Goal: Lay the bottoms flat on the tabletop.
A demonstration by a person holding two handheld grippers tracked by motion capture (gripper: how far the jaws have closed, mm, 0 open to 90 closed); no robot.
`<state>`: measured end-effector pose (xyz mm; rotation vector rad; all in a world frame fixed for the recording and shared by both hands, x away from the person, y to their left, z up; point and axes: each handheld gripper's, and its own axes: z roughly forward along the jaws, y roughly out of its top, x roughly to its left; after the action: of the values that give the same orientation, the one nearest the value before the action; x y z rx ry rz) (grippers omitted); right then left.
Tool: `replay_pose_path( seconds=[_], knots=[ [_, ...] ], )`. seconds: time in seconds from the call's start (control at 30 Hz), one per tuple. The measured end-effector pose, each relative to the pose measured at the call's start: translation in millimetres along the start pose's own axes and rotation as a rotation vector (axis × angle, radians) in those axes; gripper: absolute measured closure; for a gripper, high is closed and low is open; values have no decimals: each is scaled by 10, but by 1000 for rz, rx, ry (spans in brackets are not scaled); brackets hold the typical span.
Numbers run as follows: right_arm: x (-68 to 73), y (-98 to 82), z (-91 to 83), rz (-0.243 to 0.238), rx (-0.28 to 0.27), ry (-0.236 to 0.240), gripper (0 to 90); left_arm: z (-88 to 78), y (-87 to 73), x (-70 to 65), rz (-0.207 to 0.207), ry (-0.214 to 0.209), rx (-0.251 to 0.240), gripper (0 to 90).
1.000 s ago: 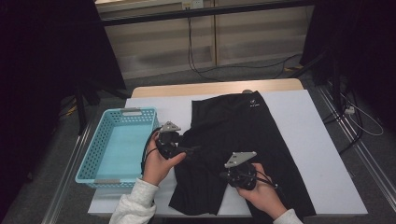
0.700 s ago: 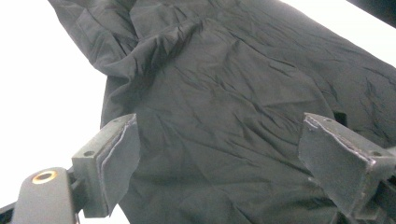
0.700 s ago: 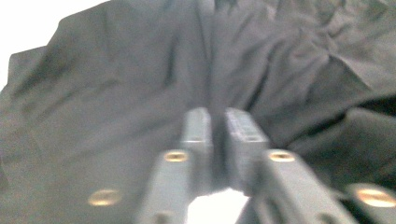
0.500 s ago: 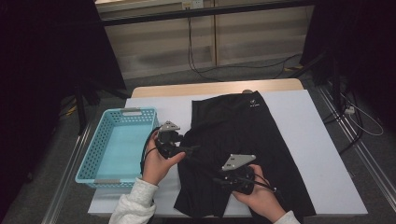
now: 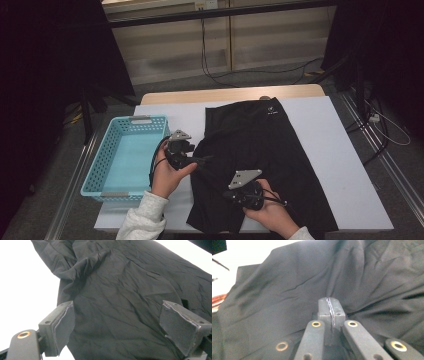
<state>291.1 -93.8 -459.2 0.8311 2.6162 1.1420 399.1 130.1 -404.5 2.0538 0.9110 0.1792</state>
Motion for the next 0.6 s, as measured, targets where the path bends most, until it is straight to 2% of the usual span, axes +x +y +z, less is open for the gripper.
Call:
replay_pose_path(
  seconds=[0.13,0.23,0.27,0.37,0.43,0.47,0.6],
  knots=[
    [35,-88,-111,-1,20,73,900,-11,6,13,-2,5,-4,140],
    [24,-120,-159,1,25,75,894,-8,7,16,2,4,4,140],
    [-5,-123,-187,19,4,59,784,4,6,11,-8,4,-2,140],
    [0,-72,-210,22,-27,14,613,6,8,12,-5,7,0,141],
    [13,-40,-198,26,-41,-1,583,14,6,15,-16,15,-6,142],
    [20,-31,-184,33,-45,-3,546,16,5,24,-9,16,5,142],
    [-28,-46,-145,51,-35,-41,437,66,-31,28,-17,24,20,146]
  ],
)
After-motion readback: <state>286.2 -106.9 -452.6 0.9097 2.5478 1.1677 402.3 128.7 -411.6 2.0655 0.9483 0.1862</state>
